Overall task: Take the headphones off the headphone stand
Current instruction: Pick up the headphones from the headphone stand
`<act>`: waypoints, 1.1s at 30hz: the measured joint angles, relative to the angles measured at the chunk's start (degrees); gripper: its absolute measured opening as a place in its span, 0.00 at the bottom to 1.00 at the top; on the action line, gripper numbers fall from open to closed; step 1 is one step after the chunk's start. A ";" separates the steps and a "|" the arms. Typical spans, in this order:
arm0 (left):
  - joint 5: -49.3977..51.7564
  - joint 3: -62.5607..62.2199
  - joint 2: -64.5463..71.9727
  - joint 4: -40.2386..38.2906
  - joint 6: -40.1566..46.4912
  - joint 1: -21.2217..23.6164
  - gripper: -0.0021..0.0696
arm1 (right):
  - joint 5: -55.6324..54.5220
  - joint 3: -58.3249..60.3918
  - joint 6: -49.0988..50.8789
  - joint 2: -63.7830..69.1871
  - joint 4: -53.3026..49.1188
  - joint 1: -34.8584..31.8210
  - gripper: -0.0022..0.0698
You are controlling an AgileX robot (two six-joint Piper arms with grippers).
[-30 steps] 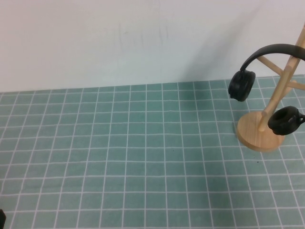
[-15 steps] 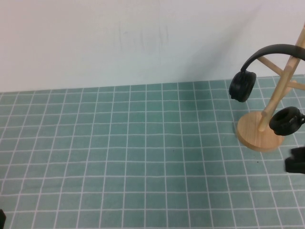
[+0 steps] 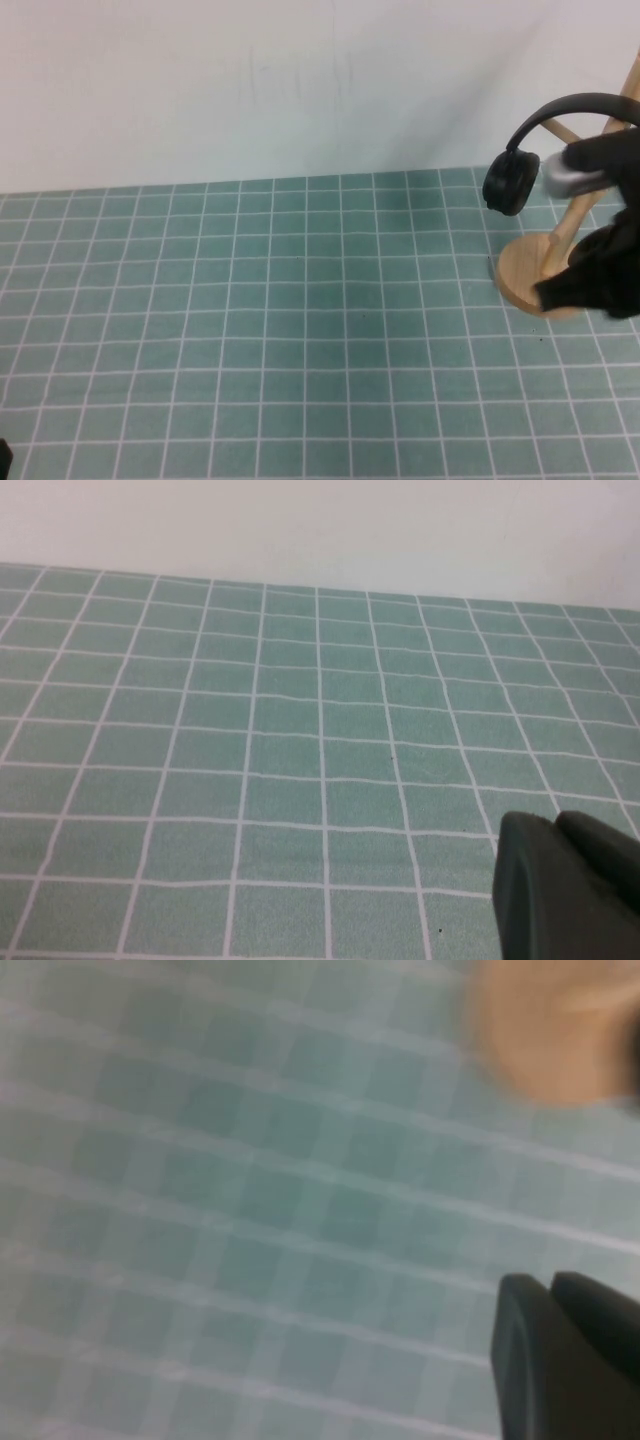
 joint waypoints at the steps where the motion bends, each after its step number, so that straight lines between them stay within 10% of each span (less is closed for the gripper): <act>1: 0.00 0.00 0.00 0.00 0.00 0.00 0.02 | 1.18 -0.29 2.57 0.00 -3.57 0.00 0.02; 16: 0.00 0.00 0.00 0.00 0.00 0.00 0.02 | 11.00 -3.21 10.09 -12.56 -19.91 1.76 0.11; 25: 0.00 0.00 0.00 0.00 0.00 0.00 0.02 | 5.29 -3.21 10.34 -7.98 -28.08 1.76 0.64; 33: 0.00 0.00 0.00 0.00 0.00 0.00 0.02 | 2.23 -3.21 15.99 -0.19 -38.65 0.76 0.72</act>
